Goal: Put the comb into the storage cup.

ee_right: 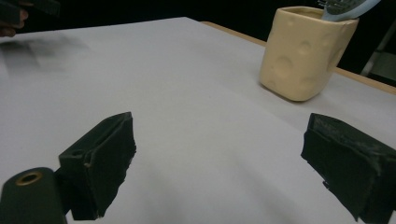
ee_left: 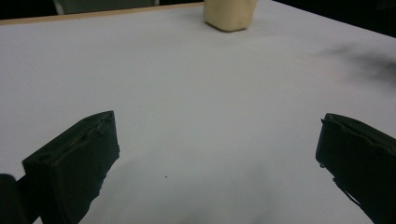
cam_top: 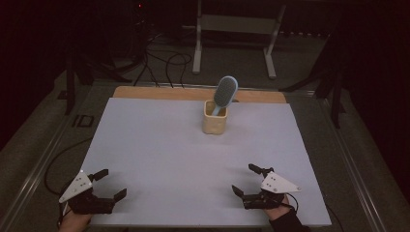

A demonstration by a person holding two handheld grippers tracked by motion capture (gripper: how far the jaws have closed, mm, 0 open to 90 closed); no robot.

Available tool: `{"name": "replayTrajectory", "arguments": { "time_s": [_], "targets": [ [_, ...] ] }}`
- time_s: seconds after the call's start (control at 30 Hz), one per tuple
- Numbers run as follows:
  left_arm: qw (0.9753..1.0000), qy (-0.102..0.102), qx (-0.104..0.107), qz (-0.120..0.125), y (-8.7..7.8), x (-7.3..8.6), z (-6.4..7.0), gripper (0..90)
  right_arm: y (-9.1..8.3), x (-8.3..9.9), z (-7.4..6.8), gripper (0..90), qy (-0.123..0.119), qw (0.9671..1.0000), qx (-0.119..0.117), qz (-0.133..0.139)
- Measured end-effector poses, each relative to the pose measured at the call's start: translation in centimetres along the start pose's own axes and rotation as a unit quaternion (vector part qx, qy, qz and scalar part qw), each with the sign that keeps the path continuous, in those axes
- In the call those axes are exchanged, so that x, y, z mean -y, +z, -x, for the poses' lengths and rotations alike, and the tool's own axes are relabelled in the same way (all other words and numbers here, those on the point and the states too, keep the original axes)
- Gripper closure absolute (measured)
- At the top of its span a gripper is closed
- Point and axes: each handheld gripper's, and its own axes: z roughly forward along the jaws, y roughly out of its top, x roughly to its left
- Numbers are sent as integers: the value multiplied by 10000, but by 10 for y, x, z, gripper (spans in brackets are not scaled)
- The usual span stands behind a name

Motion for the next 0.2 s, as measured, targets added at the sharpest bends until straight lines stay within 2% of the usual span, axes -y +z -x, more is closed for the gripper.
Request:
{"name": "replayTrajectory", "arguments": {
  "time_s": [0.2],
  "targets": [
    [10000, -56, 5, 30, -1, 1, -2, 0, 0, 0, 1, 89, 30, 10000, 10, 4]
  ]
}}
